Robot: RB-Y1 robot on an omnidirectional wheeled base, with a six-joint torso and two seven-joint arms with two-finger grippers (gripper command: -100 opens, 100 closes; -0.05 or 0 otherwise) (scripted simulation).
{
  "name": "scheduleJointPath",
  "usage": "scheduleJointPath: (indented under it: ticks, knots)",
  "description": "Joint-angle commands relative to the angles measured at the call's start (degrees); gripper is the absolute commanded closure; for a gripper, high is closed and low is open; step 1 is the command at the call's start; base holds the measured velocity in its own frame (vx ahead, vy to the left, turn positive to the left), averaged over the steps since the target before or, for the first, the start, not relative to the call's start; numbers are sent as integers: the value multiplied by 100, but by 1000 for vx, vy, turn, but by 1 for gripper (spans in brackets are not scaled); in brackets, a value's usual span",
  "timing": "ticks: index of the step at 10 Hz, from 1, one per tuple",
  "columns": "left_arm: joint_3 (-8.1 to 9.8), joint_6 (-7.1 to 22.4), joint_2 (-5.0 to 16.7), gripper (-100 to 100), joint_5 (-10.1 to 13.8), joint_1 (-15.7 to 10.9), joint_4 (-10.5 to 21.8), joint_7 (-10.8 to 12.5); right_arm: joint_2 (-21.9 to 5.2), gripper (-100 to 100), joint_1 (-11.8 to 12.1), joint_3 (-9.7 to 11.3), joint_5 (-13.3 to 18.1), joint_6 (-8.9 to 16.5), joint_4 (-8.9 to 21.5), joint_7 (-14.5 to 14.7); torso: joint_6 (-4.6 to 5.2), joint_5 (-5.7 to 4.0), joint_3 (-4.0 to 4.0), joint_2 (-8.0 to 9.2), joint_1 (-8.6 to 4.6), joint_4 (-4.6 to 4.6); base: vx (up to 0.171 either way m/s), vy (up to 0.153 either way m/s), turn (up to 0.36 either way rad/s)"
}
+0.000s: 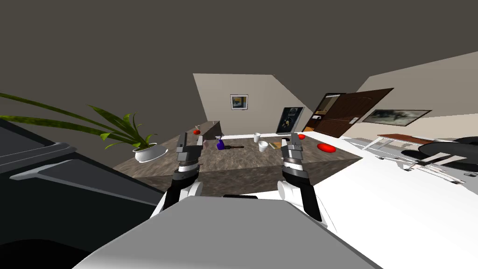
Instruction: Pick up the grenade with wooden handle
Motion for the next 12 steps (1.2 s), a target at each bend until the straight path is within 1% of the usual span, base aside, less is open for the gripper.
scheduleJointPath:
  ticks: [1, 3, 4, 5, 6, 7, 8, 9, 10, 11, 12]
  knots:
    - [3, 246, 244, -100, 116, -265, 193, 1, 0, 0, 0, 0, 0, 0, 0, 0, 0, 0, 0, 0, 0, 0, -21, 8, -90]
    - [10, 572, 520, -100, 283, -640, 481, 4, 0, 0, -1, 0, 0, 0, 0, 0, 2, 2, 6, 11, 9, 2, -52, 24, -109]
    - [10, 610, 520, -100, 283, -640, 481, 4, 0, 0, -1, 0, 0, 0, 0, 0, 2, 3, 9, 16, 12, 3, -36, 21, -32]
    - [16, 845, 679, -100, 389, -874, 668, 7, 0, 0, 0, 0, 0, 0, 0, 0, 0, 2, 8, 13, 10, 3, -34, 16, -68]
    - [25, 998, 850, -100, 509, -1008, 818, 11, 0, 0, -1, 0, 0, 0, 0, 0, 1, 2, 7, 13, 8, 3, -55, 17, -153]
    - [25, 1111, 850, -100, 509, -1135, 880, 11, 0, 0, -1, 0, 0, 0, 0, 0, 3, 2, 9, 15, 9, 3, -46, 16, -66]
    - [36, 1332, 1033, -100, 639, -1374, 1113, 17, 0, 0, 0, 0, 0, 0, 0, 0, 0, 2, 9, 15, 7, 3, -50, 8, -116]
    - [36, 1406, 1033, -100, 639, -1419, 1115, 17, 0, 0, -1, 0, 0, 0, 0, 0, 2, 1, 9, 15, 6, 3, -38, 10, -53]
    - [50, 1625, 1224, -100, 780, -1640, 1348, 24, 0, 0, 0, 0, 0, 0, 0, 0, -1, 1, 8, 13, 5, 3, -40, 20, -118]
    - [50, 1727, 1224, -100, 780, -1723, 1371, 24, 0, 0, -1, 0, 0, 0, 0, 0, 1, 2, 7, 12, 10, 3, -36, 15, -72]
    - [68, 1912, 1424, -100, 928, -1953, 1638, 33, 0, 0, 0, 0, 0, 0, 0, 0, -1, 2, 6, 10, 7, 2, -47, 7, -144]
